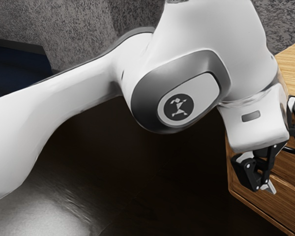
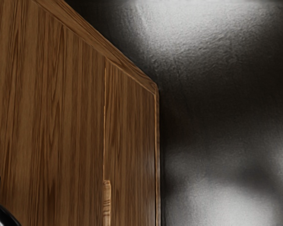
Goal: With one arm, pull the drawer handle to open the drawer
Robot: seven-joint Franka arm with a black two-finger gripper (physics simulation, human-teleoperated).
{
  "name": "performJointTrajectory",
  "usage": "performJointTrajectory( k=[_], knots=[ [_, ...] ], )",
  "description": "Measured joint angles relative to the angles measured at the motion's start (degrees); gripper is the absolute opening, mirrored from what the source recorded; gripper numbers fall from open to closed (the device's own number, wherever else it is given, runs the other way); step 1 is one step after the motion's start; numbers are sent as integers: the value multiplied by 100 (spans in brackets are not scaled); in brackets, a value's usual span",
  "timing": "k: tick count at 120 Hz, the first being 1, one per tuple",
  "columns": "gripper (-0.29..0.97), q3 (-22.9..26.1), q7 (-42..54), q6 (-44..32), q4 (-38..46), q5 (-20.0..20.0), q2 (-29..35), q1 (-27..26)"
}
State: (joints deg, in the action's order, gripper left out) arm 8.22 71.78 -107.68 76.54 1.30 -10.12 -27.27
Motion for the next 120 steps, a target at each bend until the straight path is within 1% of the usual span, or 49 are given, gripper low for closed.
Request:
performJointTrajectory(
  k=[19,24,32,65,86,89,113,120],
  knots=[
    [67,-18,-31,111,11,4,39,23],
    [70,-29,-37,172,9,8,51,37],
    [68,-51,-46,280,10,20,72,67],
    [67,-76,-78,731,60,43,169,116],
    [67,-142,-123,873,548,22,596,65],
    [66,-136,-129,882,619,18,656,84],
    [65,-154,-181,792,1497,-1,1435,-3],
    [63,-167,-199,769,1664,-10,1593,-5]
  ],
)
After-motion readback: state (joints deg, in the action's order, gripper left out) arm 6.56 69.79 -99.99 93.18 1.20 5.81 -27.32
